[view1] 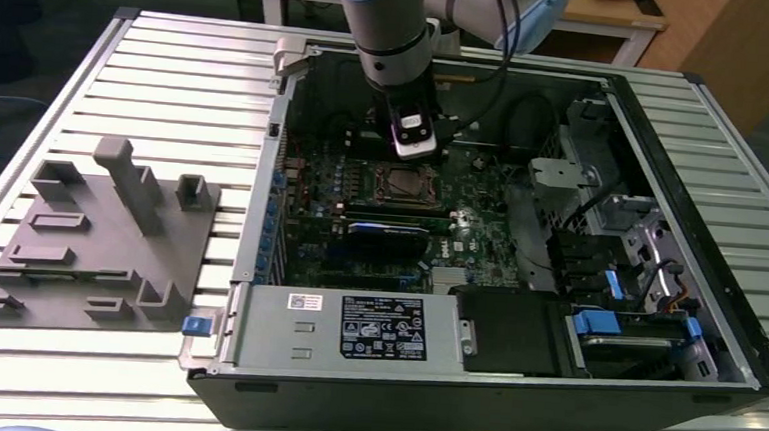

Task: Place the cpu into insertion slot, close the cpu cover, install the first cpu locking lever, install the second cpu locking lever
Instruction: 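Install the first cpu locking lever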

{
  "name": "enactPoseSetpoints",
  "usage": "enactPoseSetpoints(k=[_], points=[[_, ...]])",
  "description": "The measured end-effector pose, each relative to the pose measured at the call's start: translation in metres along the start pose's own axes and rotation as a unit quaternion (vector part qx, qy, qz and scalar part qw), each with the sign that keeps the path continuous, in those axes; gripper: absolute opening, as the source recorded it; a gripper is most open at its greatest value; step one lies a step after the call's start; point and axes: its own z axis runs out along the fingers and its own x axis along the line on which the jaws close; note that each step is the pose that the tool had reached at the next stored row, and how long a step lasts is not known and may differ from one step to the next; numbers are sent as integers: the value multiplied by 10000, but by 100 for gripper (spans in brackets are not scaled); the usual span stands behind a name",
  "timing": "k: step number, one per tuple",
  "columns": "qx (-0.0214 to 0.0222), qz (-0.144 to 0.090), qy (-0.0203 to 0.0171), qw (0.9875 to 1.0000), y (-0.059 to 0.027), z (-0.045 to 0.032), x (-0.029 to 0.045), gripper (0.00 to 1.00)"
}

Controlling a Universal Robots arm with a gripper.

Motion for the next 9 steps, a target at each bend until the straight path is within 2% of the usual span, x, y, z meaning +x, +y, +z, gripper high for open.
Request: enactPoseSetpoints(k=[9], points=[[-40, -19, -116, 9999, -16, 14, 11, 11]])
